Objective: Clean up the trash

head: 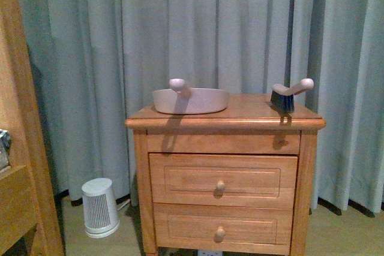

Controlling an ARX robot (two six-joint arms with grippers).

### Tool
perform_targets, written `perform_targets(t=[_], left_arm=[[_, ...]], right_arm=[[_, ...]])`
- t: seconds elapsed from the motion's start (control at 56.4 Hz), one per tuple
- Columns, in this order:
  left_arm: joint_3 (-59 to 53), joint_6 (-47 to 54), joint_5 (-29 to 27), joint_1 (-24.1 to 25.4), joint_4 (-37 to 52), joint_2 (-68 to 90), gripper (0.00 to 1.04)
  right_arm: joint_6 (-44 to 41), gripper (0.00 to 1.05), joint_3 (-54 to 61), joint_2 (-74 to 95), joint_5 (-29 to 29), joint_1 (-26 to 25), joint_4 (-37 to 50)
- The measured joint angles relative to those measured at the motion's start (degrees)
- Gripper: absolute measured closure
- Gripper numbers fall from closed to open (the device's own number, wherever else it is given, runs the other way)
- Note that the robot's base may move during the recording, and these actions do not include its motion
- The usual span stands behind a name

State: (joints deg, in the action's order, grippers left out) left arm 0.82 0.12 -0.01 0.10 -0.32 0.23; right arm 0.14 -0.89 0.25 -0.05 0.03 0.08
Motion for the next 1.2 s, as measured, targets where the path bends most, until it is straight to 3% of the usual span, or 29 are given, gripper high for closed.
perform_targets(t=[1.205], left_arm=[[0.00,0.00,0.00,0.00,0.00,0.00,0.08]], right_arm=[[0.00,0.07,0.00,0.00,0.00,0.00,0.00]])
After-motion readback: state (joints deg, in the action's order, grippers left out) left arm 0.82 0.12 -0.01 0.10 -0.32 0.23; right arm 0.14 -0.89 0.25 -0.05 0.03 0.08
